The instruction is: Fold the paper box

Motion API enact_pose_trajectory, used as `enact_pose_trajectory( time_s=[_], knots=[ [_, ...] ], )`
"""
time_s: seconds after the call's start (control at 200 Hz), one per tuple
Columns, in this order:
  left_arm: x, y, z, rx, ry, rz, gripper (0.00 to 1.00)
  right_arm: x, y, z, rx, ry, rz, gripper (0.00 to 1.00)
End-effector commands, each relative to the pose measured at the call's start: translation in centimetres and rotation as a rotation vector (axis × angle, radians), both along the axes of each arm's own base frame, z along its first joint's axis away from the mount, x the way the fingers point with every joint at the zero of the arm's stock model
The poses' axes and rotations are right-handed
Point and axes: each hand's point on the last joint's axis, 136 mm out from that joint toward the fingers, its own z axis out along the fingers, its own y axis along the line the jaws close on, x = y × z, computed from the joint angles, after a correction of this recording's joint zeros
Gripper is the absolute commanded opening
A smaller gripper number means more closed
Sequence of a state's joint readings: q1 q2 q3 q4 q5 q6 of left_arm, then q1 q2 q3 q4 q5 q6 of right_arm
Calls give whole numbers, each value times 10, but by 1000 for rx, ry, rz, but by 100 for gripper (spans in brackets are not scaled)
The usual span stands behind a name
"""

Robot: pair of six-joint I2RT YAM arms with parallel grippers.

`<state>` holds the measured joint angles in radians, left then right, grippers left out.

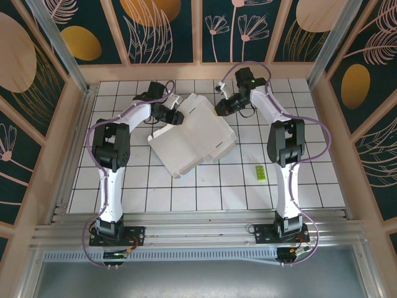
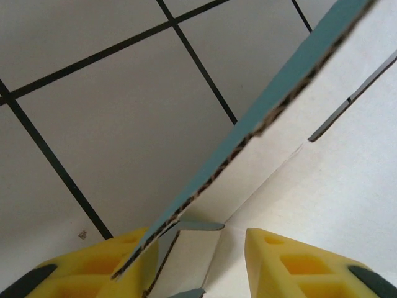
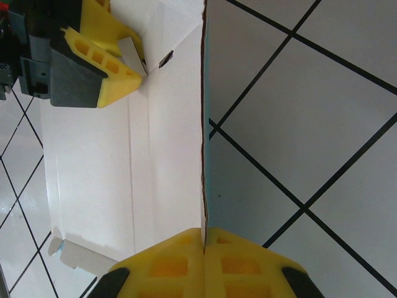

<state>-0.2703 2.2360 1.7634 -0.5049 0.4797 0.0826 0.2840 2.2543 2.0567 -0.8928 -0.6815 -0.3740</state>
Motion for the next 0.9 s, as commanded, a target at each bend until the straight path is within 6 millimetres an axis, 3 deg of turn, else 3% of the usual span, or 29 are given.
enact_pose_trajectory(
  time_s=[0.0,0.34,0.481,0.631,0.896],
  knots=[
    [-2,-3,2,-23,15,-25,34,-3,3,9,4,-12,-3,1],
    [0,-6,30,-55,-77,-26,25,3,2,8,-35,-36,-34,1],
    [-5,-11,28,-21,-97,-50,20,3,2,7,-41,-40,-36,1],
    [-10,-18,19,68,-129,-67,8,6,3,4,-52,-45,-49,1],
    [-15,-26,16,257,-272,-68,7,9,4,7,-67,-86,-95,1]
  ],
)
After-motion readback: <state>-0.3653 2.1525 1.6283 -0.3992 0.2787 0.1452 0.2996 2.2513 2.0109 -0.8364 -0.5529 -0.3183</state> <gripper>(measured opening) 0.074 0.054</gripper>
